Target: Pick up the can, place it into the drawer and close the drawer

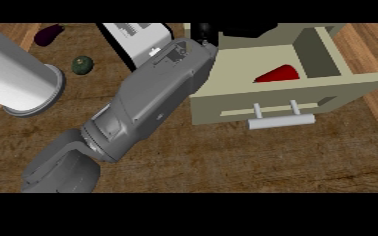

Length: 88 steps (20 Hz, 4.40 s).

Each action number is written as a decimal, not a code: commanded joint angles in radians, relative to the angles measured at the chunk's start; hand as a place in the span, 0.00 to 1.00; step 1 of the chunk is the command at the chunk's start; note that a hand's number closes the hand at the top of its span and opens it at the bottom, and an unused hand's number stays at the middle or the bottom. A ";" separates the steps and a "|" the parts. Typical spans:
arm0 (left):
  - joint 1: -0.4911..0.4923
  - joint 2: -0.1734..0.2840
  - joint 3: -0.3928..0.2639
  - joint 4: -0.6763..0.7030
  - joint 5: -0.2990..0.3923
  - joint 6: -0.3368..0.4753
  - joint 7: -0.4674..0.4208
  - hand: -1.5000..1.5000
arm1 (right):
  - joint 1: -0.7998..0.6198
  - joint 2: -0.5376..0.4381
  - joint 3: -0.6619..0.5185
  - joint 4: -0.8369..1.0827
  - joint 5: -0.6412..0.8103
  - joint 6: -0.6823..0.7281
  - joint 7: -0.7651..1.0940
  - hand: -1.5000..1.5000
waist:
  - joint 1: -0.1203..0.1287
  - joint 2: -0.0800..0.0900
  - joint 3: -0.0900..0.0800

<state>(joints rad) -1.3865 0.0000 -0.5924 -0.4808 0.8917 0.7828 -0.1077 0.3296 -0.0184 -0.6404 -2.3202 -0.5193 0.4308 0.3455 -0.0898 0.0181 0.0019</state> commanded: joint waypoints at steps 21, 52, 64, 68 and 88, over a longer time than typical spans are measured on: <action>-0.035 0.000 -0.015 -0.001 0.138 -0.006 -0.183 0.00 | -0.191 -0.107 0.079 -0.117 0.437 0.080 -0.219 0.00 | 0.042 0.002 -0.001; 0.022 0.159 -0.010 -0.186 0.053 0.036 0.018 0.00 | -0.786 -0.135 0.722 0.856 1.652 -0.383 -0.441 0.00 | 0.135 -0.017 -0.002; 0.162 0.305 -0.010 -0.403 -0.010 0.053 0.115 0.00 | -1.027 -0.103 0.625 1.447 1.759 -0.695 -0.461 0.00 | 0.138 -0.015 -0.001; 0.199 0.354 0.001 -0.454 -0.015 0.017 0.128 0.00 | -1.052 -0.109 0.597 1.586 1.802 -0.842 -0.463 0.00 | 0.150 -0.007 -0.001; 0.249 0.457 0.026 -0.624 -0.071 0.046 0.252 0.00 | -1.426 -0.172 0.460 2.023 1.826 -1.105 -0.459 0.00 | 0.176 0.007 0.000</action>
<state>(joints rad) -1.1417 0.4252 -0.5730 -1.0843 0.8247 0.8400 0.1070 -1.0296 -0.1858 -0.1667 -0.3592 1.2982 -0.6462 -0.1342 0.0819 0.0223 -0.0005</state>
